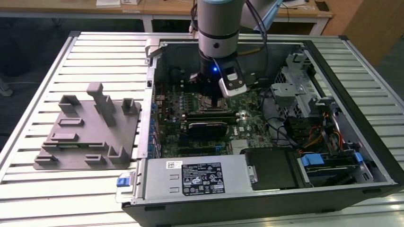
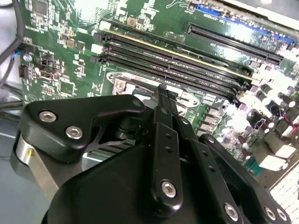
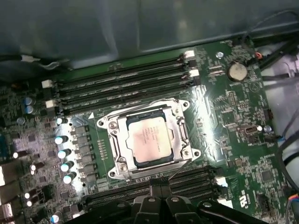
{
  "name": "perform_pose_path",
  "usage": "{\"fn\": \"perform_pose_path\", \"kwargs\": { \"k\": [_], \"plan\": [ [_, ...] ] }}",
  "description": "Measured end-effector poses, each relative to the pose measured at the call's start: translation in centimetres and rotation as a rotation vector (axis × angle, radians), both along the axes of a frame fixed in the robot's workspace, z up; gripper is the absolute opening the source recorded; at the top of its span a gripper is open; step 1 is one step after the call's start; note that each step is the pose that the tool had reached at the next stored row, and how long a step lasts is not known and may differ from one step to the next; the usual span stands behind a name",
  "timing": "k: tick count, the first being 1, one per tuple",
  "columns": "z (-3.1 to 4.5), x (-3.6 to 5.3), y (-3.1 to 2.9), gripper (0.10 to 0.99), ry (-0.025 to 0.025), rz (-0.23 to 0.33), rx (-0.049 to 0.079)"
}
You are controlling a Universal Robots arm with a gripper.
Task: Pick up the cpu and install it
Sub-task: 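Install the second cpu locking lever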
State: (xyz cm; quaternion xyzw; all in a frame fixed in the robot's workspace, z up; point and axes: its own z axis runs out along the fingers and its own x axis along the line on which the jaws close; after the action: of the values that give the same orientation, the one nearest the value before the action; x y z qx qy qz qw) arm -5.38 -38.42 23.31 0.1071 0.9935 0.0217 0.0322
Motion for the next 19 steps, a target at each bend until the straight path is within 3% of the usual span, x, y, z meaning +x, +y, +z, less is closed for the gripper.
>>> {"fn": "perform_pose_path", "kwargs": {
  "k": [3, 9, 14, 17, 19],
  "plan": [
    [-0.15, -0.13, -0.04, 0.106, -0.0001, 0.027, 0.0],
    [-0.54, -1.36, -0.52, 0.106, 0.0, 0.036, 0.0],
    [-0.57, -1.62, -0.87, 0.106, 0.0, 0.039, 0.002],
    [-0.72, -1.64, -1.28, 0.106, -0.0007, 0.039, 0.028],
    [-0.84, -1.67, -1.53, 0.106, -0.0008, 0.039, 0.039]
  ]
}}
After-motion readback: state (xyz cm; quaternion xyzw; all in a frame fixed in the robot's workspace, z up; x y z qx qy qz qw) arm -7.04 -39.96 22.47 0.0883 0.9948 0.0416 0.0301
